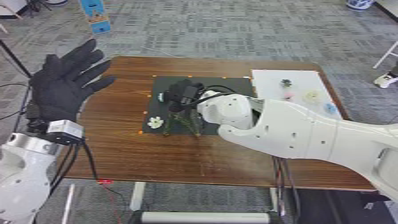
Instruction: Arrange flowers
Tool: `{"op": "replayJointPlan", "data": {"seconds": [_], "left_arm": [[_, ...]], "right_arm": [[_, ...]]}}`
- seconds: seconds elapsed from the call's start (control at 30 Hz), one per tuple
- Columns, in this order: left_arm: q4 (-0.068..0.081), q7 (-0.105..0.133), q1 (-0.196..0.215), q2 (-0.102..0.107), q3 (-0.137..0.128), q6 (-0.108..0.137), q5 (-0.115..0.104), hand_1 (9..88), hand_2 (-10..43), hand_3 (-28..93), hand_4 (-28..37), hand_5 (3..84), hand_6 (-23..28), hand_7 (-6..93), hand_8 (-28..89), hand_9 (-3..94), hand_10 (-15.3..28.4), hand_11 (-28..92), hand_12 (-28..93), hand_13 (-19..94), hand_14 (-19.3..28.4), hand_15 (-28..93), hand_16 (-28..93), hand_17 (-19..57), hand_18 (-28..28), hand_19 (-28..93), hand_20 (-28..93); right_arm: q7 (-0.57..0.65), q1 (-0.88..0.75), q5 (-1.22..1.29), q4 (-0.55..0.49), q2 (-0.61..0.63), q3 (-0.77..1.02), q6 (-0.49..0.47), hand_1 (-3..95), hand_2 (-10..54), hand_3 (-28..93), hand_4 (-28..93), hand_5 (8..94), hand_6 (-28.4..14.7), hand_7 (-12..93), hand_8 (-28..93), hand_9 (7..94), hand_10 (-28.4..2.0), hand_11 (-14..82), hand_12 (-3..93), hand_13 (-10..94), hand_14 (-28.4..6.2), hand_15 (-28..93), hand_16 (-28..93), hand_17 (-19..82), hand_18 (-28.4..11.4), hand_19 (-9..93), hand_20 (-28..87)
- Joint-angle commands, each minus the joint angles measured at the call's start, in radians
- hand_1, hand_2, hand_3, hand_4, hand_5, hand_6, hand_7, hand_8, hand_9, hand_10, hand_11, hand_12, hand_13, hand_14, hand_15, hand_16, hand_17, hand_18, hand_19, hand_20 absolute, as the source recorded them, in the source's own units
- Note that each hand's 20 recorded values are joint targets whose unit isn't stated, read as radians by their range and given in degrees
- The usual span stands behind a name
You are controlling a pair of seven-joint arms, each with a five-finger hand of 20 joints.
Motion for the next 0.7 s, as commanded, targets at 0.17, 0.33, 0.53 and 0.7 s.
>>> {"op": "replayJointPlan", "data": {"seconds": [0.17,0.33,0.53,0.7], "left_arm": [[0.001,-0.007,-0.014,0.000,0.014,0.010,-0.002,21.3,-3.4,63,-28.3,28.5,3.1,13.9,-8,24.3,11.4,13,16,20,14.6,13,4,-9.2,26.3,43,0],[0.006,-0.013,-0.031,0.009,0.025,0.004,-0.002,21.4,-3.4,63,-28.3,28.6,3.1,14.0,-8,24.3,11.4,13,16,20,14.6,14,4,-9.2,26.2,43,0],[0.013,-0.027,-0.056,0.018,0.041,-0.011,-0.002,21.3,-3.4,63,-28.3,28.6,3.2,13.9,-8,24.4,11.5,13,16,20,14.6,14,4,-9.2,26.3,43,0],[0.016,-0.031,-0.067,0.022,0.048,-0.013,-0.002,21.4,-3.4,63,-28.3,28.6,3.1,13.9,-8,24.4,11.5,13,16,20,14.6,14,4,-9.2,26.3,43,0]], "right_arm": [[0.055,-0.022,0.008,0.100,-0.071,0.066,-0.138,24.4,20.8,93,-6,29.1,-2.2,12,-11,79.0,-10.9,63.0,33.4,80,-5.9,90,39,48,-23.1,93,66],[0.058,-0.024,0.016,0.188,-0.146,0.078,-0.167,28.3,13.2,93,-2,17.3,-4.9,7,-8,73.3,-11.5,55.7,41.9,78,-5.8,90,40,46,-23.0,93,64],[0.082,0.004,0.036,0.268,-0.217,0.054,-0.149,28.6,12.3,93,0,16.9,-3.3,8,-8,73.4,-11.6,56.3,43.0,78,-5.5,90,39,47,-22.8,93,64],[0.082,0.014,0.039,0.279,-0.236,0.044,-0.143,28.1,13.4,93,1,18.7,-1.9,10,-9,74.2,-11.5,58.9,42.5,80,-5.3,90,38,48,-22.9,93,65]]}}
